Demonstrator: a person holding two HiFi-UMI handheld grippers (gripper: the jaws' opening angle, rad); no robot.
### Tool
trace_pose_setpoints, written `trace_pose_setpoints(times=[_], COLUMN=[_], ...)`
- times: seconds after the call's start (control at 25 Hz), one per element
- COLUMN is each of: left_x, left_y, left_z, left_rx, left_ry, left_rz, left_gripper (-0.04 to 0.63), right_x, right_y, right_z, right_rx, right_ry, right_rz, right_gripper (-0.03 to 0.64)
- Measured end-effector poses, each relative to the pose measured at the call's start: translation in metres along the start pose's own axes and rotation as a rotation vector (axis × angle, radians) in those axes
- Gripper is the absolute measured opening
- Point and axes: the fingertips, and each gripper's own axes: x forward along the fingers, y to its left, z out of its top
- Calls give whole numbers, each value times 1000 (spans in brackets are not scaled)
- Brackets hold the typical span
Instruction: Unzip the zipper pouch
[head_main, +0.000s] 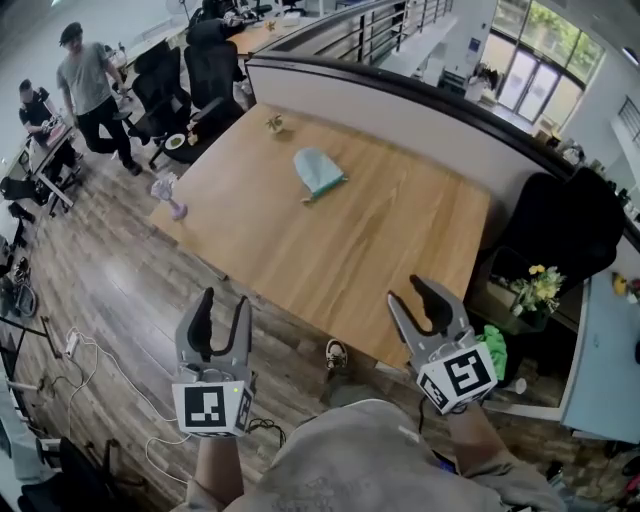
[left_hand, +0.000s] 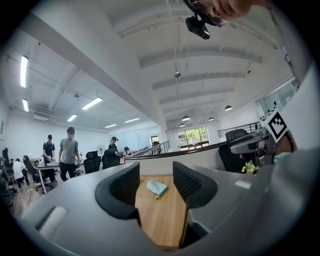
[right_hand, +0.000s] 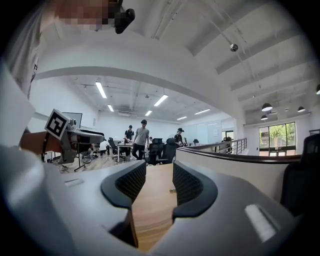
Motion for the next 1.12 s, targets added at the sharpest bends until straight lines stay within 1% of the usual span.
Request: trace_pose_setpoints(times=[0.28,0.52,0.64,0.76,1.12], left_x=[104,169,190,205,228], left_y=[13,13,11,11,20], left_z=[8,4,7,8,12], left_rx=[4,15,25,24,16], left_ry=[5,27,26,25,27], left_rz=[-78,-127,-162,-178,-244], left_gripper=[198,198,198,198,198], right_x=[73,110,120,127,144], right_y=[-55,-98,-112,-120,-134], right_z=[6,18,22,21,16], right_rx=[0,13,35,46,52], right_ry=[39,5,-13,-10,10], right_rz=[-27,-73,-104,-117,-175], right_gripper=[164,164,164,164,164])
